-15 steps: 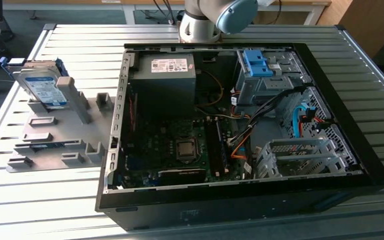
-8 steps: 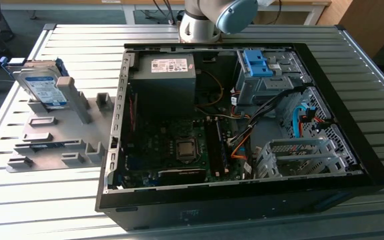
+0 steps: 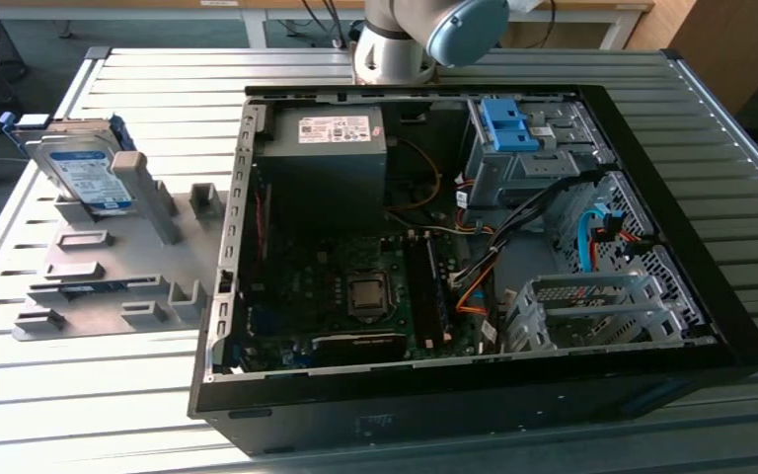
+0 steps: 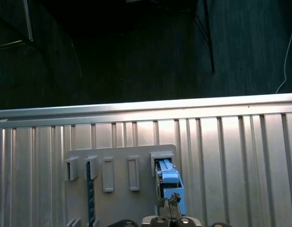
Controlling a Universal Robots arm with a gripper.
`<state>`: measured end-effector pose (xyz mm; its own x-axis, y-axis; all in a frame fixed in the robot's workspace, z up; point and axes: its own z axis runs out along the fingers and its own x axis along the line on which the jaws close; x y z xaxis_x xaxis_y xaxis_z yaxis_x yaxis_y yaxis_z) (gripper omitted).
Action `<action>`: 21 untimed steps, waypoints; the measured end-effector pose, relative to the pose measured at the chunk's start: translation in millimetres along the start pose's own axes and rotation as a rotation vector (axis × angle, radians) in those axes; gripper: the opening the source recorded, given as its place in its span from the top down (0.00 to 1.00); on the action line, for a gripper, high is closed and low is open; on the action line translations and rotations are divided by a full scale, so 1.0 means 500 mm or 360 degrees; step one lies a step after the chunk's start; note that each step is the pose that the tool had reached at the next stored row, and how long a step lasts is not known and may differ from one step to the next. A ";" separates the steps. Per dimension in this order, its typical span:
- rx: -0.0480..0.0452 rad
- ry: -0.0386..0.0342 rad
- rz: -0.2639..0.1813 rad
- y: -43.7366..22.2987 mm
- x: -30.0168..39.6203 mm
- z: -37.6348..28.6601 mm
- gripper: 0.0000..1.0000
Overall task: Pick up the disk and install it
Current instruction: 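Pick up the disk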
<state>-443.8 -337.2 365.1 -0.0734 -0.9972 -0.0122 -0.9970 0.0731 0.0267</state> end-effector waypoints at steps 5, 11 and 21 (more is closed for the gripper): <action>0.0001 0.0003 0.0000 0.000 0.000 0.000 0.89; 0.0001 0.0004 0.0000 0.000 0.000 0.000 0.89; 0.0002 0.0001 0.0104 -0.001 0.000 0.002 0.89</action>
<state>-443.5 -337.1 364.3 -0.1384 -0.9903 -0.0098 -0.9901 0.1381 0.0260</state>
